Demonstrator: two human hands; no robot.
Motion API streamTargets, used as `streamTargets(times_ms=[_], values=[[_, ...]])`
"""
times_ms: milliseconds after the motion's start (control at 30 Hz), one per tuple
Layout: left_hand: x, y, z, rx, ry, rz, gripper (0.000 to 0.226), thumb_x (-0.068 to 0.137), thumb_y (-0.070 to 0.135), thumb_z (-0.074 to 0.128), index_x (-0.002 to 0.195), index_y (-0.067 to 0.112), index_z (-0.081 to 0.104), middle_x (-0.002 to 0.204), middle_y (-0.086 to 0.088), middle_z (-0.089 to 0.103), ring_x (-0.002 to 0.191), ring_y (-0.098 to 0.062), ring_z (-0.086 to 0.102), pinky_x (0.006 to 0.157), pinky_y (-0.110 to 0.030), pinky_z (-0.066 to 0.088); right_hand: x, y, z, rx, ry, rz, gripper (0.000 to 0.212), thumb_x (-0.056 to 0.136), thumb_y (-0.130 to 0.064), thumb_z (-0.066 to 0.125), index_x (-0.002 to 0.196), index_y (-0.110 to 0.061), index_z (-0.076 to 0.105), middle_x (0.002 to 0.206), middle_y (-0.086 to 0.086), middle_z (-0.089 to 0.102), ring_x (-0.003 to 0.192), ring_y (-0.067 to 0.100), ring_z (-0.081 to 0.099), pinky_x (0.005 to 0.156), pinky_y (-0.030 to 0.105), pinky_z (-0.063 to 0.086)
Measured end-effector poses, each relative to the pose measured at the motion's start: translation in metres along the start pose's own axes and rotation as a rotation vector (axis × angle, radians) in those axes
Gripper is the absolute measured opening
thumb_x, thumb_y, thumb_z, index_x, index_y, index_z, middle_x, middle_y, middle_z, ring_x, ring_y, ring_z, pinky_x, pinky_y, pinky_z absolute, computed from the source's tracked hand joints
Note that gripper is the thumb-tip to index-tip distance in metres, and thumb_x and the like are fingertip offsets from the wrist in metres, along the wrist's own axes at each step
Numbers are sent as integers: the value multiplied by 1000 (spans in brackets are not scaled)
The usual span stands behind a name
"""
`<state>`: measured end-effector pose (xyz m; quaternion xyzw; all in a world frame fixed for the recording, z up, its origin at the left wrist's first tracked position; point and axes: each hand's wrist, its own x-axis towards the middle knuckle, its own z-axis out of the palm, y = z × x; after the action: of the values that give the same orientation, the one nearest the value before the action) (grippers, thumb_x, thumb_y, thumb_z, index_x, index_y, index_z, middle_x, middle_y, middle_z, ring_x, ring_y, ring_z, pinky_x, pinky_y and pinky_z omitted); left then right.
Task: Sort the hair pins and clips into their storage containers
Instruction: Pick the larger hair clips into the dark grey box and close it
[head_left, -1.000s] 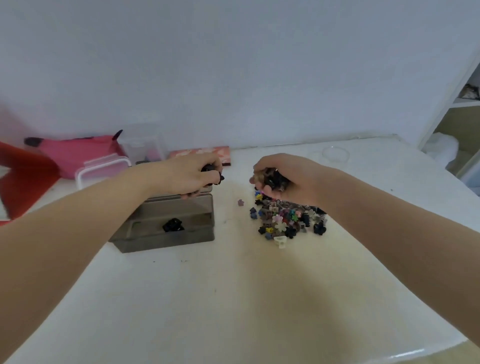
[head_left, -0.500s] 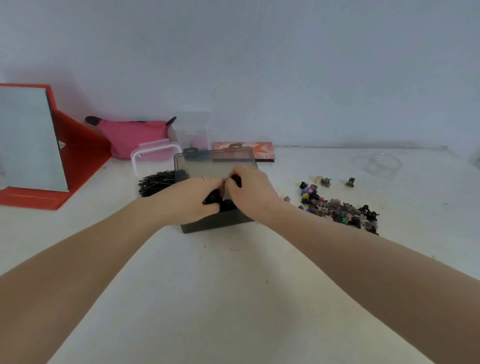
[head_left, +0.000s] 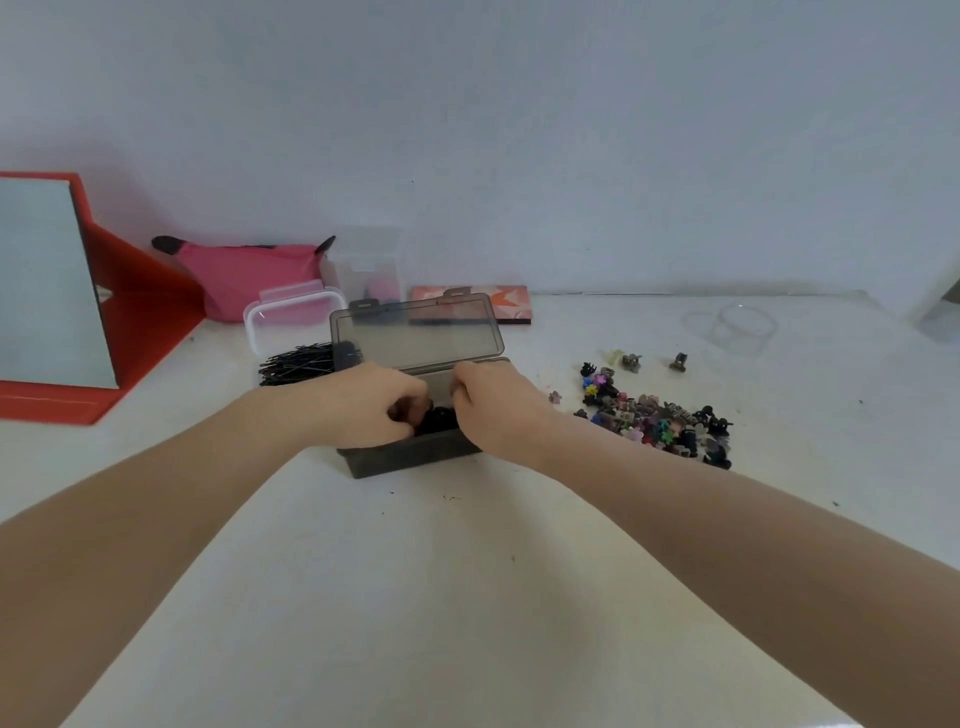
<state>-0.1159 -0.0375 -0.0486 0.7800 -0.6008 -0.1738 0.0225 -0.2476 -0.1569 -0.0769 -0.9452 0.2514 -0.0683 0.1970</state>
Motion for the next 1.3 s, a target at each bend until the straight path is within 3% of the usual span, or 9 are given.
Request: streamTargets(times_ms=[133,233,367,500,633,767,967,1133,1300], values=[[2,12,-13,33,-3,-15,8,86,18,62,88,26,61,85,11,63,76,-7,59,68,-23,48,-14,6,-20,135,-35,-32,36,93,-9,41,124,-15,59,122,12,60,107,29,58,87,34,51],[6,36,-28,142,59,10,7,87,22,58,83,27,56,87,10,62,81,-10,58,74,-34,52,-26,26,-51,228,126,-15,34,90,-7,44,117,-18,62,115,4,64,99,22,59,87,33,50],[25,87,-38,511,174,92,10,92,26,45,82,25,43,84,8,48,77,-14,49,61,-33,42,-43,90,-95,238,239,259,23,87,-11,48,106,-19,60,104,1,64,84,19,63,76,34,55],[54,137,-24,287,130,187,13,96,38,48,99,25,49,94,5,55,85,-16,52,74,-34,46,-71,146,-122,93,-113,522,25,89,-12,58,109,2,63,101,20,70,75,24,65,71,35,58],[81,159,7,156,-15,217,22,93,35,53,110,22,54,104,3,59,94,-18,55,83,-37,50,-94,165,-120,13,-260,557,25,86,-13,59,105,2,59,86,16,68,65,23,62,65,34,61],[84,164,30,101,1,263,28,84,41,64,100,21,53,95,3,59,86,-19,55,75,-35,49,-102,166,-105,-40,-309,533,11,82,-12,54,89,-4,53,76,15,68,57,27,64,61,37,62],[79,163,46,19,85,315,34,73,56,64,90,32,47,81,11,51,76,-13,52,69,-37,50,-104,170,-90,-62,-180,502,23,73,0,50,95,-3,56,83,19,68,52,25,59,51,28,46],[75,174,59,87,159,396,26,83,43,61,90,32,38,84,13,41,72,-11,47,65,-32,46,-106,172,-103,298,-140,590,22,77,-4,54,99,-4,59,81,14,68,67,31,71,69,34,60],[77,173,65,192,157,403,14,92,40,51,98,29,46,91,9,42,76,-18,53,68,-37,50,-113,172,-119,1222,-74,685,18,84,3,53,101,0,60,104,21,59,83,35,68,83,41,60]])
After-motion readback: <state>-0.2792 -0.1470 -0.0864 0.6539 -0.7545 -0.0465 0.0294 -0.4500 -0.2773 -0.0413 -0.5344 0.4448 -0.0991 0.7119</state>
